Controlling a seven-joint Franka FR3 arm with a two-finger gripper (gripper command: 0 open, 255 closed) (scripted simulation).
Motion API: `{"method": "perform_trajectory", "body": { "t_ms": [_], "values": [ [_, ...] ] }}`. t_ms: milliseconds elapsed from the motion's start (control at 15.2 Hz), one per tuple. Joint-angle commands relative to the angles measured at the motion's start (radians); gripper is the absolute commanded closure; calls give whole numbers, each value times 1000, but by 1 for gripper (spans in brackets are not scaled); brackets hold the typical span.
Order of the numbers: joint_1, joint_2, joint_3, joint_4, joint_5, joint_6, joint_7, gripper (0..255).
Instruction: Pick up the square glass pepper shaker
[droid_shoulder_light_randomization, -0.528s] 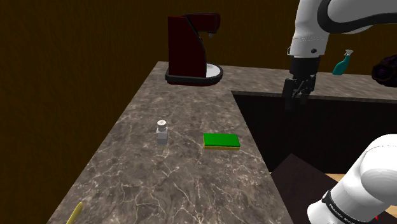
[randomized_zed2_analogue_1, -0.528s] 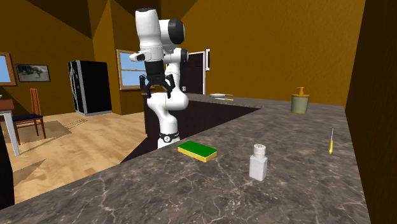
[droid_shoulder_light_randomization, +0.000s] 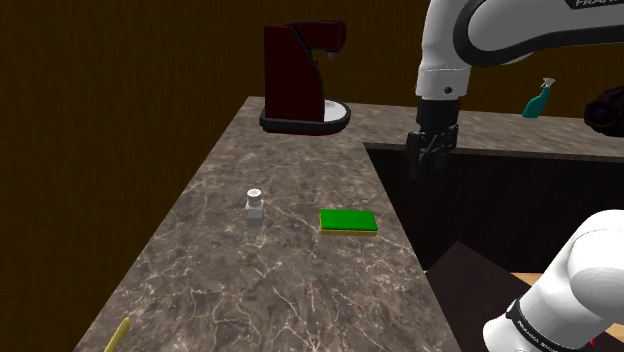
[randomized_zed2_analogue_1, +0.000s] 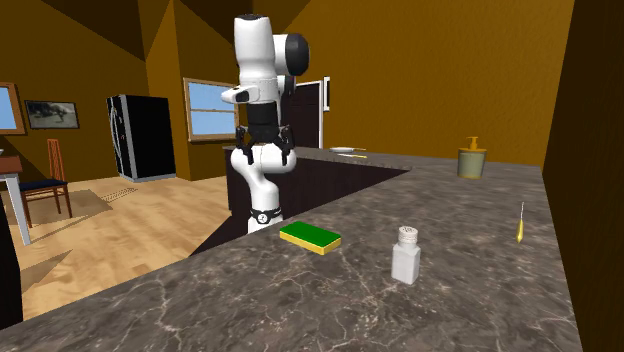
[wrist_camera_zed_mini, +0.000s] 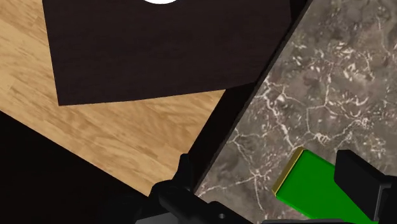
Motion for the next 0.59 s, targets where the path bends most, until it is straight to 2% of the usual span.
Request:
{"method": "perform_trajectory", "body": {
  "t_ms": [0, 528],
  "values": [
    [10, 59, 30, 36, 11, 33, 26, 0],
    [47, 314, 150, 198, 9, 159, 145, 0]
  ]
}}
